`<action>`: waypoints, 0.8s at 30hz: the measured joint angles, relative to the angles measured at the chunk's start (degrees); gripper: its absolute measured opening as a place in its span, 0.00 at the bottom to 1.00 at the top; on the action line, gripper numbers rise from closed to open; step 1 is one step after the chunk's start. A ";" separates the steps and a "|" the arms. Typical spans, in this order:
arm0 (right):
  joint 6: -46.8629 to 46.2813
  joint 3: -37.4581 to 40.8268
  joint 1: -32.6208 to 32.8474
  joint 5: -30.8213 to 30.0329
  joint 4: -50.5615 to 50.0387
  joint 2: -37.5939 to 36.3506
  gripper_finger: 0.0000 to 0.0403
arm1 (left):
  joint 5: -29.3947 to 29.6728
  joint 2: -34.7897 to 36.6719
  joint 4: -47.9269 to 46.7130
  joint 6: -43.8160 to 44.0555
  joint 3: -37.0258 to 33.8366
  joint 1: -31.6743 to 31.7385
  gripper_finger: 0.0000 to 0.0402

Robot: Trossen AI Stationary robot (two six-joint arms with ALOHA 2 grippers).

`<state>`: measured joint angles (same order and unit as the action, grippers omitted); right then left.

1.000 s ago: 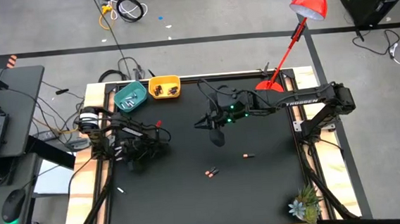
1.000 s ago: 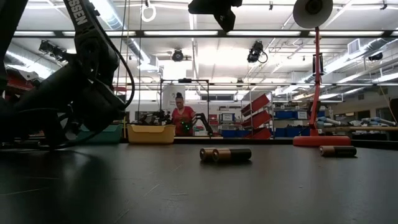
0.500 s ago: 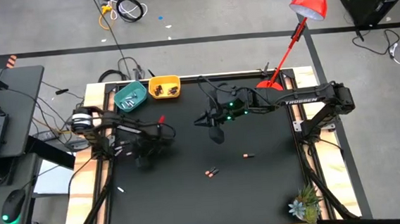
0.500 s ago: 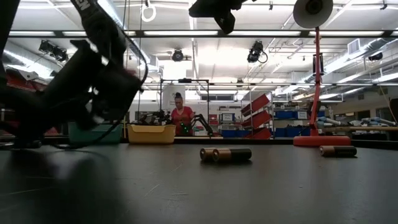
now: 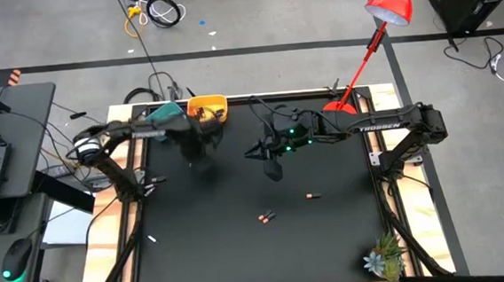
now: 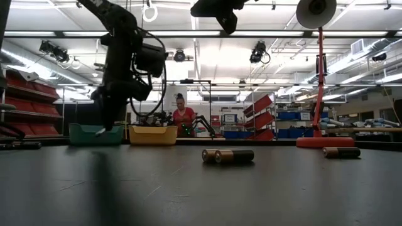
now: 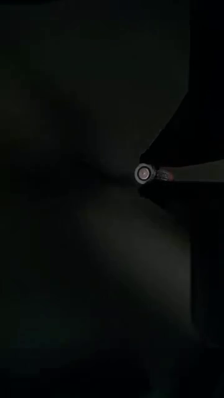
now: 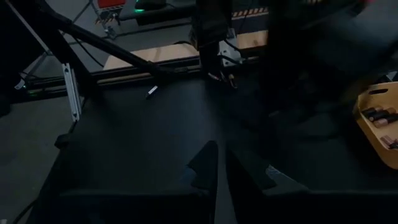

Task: Sort batteries
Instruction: Put the silver battery into the blue bin

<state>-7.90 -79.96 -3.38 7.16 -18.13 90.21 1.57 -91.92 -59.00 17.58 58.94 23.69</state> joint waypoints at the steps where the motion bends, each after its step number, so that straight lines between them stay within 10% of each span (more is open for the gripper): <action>1: -0.45 0.00 0.13 0.00 -0.06 0.00 0.10 | 0.57 0.33 0.00 -0.82 0.50 2.37 0.06; 19: -2.91 0.00 1.06 -1.64 0.02 0.00 0.10 | 10.70 0.10 -8.23 -13.05 12.09 34.09 0.06; 24: -3.06 0.00 0.33 -1.79 0.04 0.00 0.10 | 14.76 -1.40 -8.51 -13.03 12.08 35.24 0.25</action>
<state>-10.95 -79.96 -3.05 5.37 -18.09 90.21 16.32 -93.32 -67.51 4.55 71.02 58.93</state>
